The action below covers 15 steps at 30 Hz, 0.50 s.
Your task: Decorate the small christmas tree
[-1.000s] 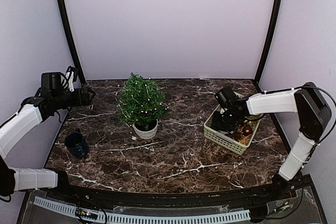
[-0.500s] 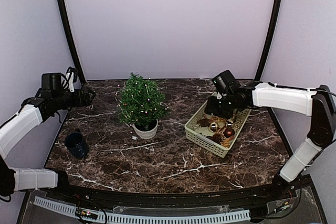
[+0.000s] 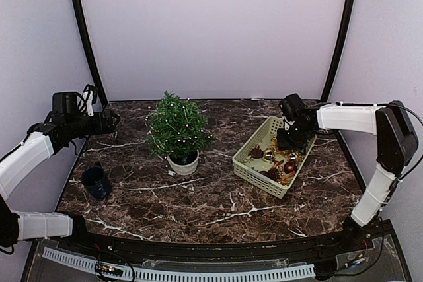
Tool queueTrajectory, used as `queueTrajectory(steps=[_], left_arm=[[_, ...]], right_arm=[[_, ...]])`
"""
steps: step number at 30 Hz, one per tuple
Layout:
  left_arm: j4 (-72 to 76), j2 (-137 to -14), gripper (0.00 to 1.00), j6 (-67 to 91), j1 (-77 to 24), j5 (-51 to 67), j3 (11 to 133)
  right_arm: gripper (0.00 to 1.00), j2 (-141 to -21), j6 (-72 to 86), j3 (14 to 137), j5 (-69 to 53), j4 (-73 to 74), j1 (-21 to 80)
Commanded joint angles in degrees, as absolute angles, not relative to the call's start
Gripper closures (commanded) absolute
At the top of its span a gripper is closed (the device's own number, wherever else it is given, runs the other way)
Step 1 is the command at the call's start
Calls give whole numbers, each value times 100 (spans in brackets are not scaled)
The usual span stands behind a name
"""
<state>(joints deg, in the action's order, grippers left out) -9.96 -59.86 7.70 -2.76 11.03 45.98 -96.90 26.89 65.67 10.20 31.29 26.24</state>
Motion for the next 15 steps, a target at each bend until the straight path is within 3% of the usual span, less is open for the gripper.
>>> queueTrajectory(steps=[1,5,15], left_arm=[[-866,-5888,10,780,-251,1094,4526],[-866,-5889,11,803,-239,1127,4526],[-861,-5845,11,833,-239,1205,4505]], right_arm=[[60,-9847,2076,6704,1114,3060,2645],[68,-10062,1801,6834,1393,3039,2654],[70,-10523,1497,7087,2044,3085,2787]])
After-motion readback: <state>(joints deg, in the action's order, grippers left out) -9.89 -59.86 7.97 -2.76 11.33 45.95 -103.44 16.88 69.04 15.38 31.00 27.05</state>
